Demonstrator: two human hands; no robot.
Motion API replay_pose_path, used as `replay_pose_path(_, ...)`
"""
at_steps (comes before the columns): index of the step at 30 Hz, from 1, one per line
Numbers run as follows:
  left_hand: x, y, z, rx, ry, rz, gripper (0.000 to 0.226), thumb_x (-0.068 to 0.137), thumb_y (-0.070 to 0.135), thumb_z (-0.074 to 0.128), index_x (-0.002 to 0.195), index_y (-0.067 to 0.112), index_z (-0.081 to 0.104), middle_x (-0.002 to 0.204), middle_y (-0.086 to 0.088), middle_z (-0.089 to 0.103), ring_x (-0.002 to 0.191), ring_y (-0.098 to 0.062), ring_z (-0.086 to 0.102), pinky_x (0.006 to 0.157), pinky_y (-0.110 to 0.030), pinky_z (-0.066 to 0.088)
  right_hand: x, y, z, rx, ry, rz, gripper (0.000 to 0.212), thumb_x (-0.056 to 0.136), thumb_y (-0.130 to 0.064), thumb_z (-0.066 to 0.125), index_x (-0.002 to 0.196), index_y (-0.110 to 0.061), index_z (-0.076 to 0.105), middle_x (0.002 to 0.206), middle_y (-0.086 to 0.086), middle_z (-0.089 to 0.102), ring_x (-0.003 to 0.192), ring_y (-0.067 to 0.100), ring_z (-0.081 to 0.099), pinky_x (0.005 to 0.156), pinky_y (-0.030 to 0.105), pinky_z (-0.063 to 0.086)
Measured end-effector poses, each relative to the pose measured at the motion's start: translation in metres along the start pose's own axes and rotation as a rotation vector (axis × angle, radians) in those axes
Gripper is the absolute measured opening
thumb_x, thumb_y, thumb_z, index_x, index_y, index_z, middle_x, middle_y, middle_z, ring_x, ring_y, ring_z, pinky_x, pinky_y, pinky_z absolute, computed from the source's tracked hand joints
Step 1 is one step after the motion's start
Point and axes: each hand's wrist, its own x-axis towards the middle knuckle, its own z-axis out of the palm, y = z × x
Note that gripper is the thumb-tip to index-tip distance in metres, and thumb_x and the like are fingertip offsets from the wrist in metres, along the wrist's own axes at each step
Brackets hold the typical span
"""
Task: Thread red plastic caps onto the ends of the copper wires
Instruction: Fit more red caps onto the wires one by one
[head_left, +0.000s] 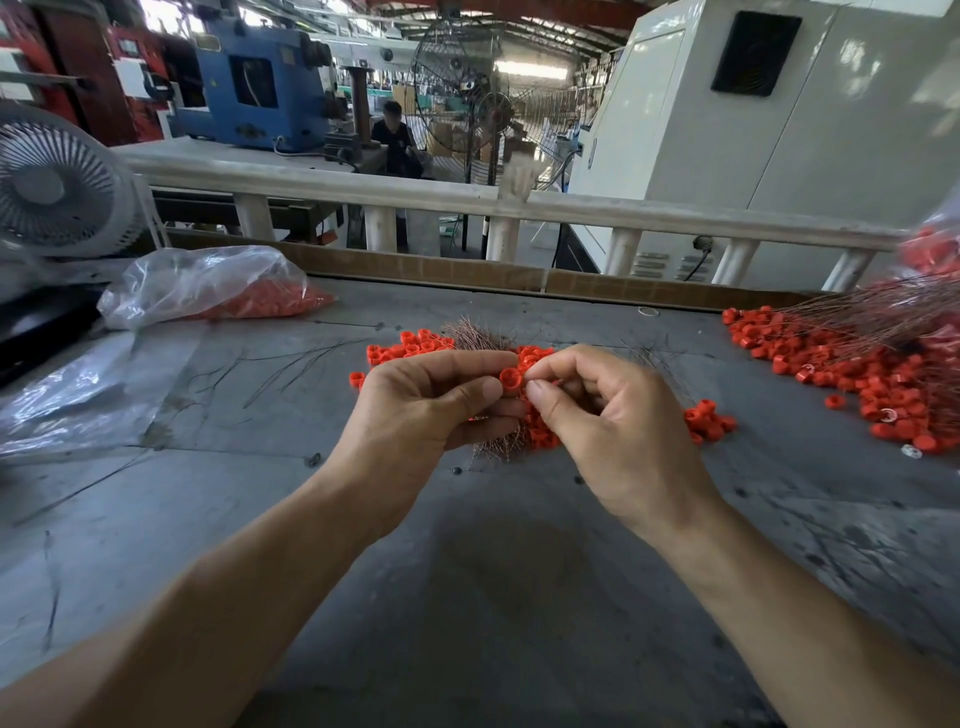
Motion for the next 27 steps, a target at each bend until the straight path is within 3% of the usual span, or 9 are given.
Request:
replay_pose_path(7,0.001,0.000,-0.001,-0.001,-0.009,0.020,0.022,0.081,0.011,0.068,0.100,0.012,0.080,0.089,-0.018,0.076,0.083,-0.025,0.075,0.074,-0.028,0.060,0.000,0.003,0.001,0.090,-0.062,0.077,0.023,0.102,-0.010,0.055,0.097,-0.028,0.069,0.072,-0.004,0.066,0.061,0.002,0.055,0.056,0.023,0.045)
replay_pose_path(12,0.000,0.002,-0.001,-0.047,-0.031,0.017,0.020,0.082,0.010,0.067,0.099,0.009,0.079,0.092,-0.021,0.076,0.086,-0.027,0.075,0.074,-0.029,0.060,0.001,0.005,0.004,0.173,-0.113,0.137,0.024,0.104,-0.007,0.052,0.110,-0.026,0.065,0.073,-0.008,0.069,0.064,0.002,0.062,0.055,0.015,0.044)
replay_pose_path(16,-0.001,0.003,-0.001,-0.077,-0.057,0.001,0.019,0.082,0.013,0.069,0.098,0.009,0.078,0.103,-0.023,0.075,0.091,-0.031,0.075,0.079,-0.037,0.063,0.000,0.006,0.004,0.263,-0.162,0.170,0.025,0.104,-0.005,0.051,0.117,-0.023,0.061,0.080,-0.004,0.074,0.070,0.015,0.069,0.055,0.024,0.049)
replay_pose_path(21,-0.001,0.004,-0.002,-0.085,-0.067,-0.020,0.025,0.083,0.014,0.067,0.105,0.002,0.072,0.104,-0.023,0.075,0.094,-0.032,0.076,0.073,-0.029,0.061,0.001,0.010,0.001,0.241,-0.240,0.186,0.022,0.103,-0.010,0.055,0.116,-0.026,0.065,0.093,0.000,0.078,0.083,0.018,0.075,0.058,0.029,0.055)
replay_pose_path(27,0.001,0.004,-0.004,-0.074,0.001,-0.030,0.018,0.092,0.004,0.063,0.108,-0.002,0.069,0.101,-0.023,0.075,0.094,-0.033,0.075,0.072,-0.029,0.062,0.018,0.039,-0.024,-0.256,0.094,0.245,0.014,0.091,-0.023,0.072,0.083,-0.034,0.070,0.075,-0.015,0.073,0.067,-0.001,0.067,0.062,0.023,0.046)
